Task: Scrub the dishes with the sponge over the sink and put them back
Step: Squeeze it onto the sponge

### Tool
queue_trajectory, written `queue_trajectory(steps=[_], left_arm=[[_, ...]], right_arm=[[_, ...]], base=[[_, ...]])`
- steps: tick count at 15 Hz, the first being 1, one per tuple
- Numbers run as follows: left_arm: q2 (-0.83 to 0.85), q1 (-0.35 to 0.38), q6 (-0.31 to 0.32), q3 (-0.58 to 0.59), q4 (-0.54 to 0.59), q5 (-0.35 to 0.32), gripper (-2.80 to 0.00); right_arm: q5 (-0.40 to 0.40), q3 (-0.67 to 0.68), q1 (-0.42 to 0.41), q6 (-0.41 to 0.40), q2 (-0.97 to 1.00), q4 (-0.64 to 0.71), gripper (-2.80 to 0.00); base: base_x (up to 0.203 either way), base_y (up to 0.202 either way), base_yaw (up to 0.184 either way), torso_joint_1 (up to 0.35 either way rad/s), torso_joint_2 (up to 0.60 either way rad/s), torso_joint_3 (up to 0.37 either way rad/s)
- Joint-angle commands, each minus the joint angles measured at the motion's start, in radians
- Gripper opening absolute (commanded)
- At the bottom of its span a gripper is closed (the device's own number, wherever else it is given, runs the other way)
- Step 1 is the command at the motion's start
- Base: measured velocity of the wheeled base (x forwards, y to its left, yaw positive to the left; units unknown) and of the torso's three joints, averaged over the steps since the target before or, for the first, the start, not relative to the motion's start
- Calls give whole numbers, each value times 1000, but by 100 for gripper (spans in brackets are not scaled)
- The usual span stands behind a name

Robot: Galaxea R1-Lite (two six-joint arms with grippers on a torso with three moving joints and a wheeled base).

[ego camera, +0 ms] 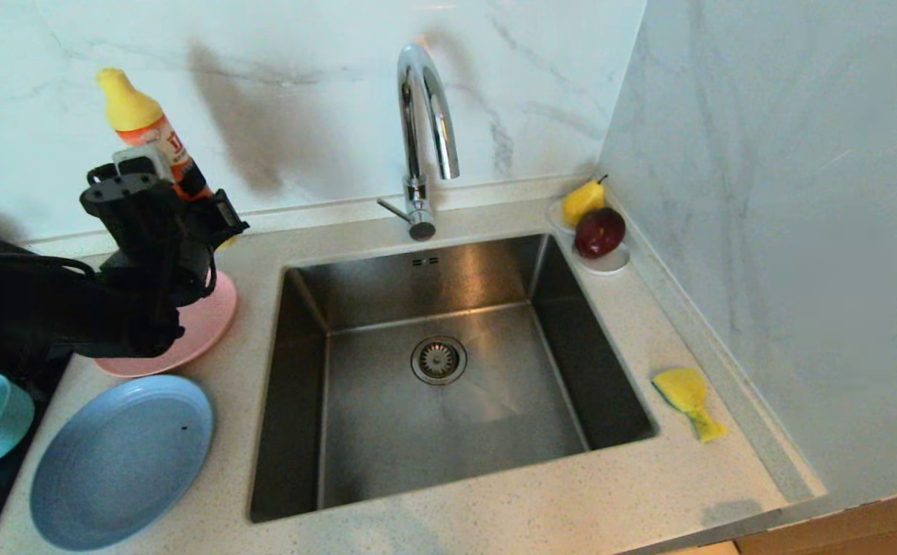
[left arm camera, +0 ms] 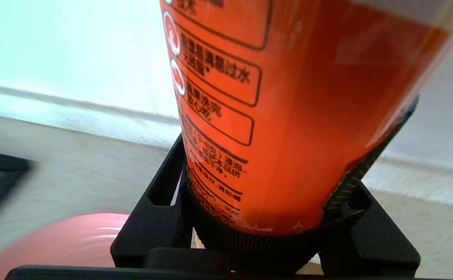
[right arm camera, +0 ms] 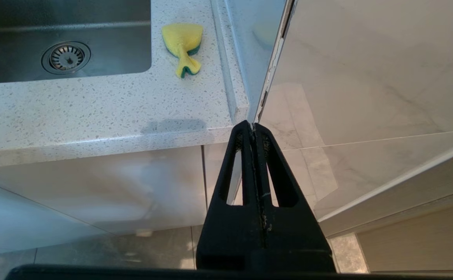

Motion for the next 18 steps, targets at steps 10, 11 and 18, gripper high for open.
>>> queue_trajectory(steps=[10, 11, 18], left_arm=[[-852, -108, 46, 242, 542, -19, -280], [-916, -125, 85, 242, 627, -44, -280], [-991, -249, 286, 60, 966, -143, -280]], right_arm=[[0, 0, 0, -1, 0, 0, -280], [0, 0, 0, -1, 0, 0, -280], [0, 0, 0, -1, 0, 0, -280]], base=[[0, 0, 0, 0, 0, 0], [0, 0, 0, 0, 0, 0], [0, 0, 0, 0, 0, 0]])
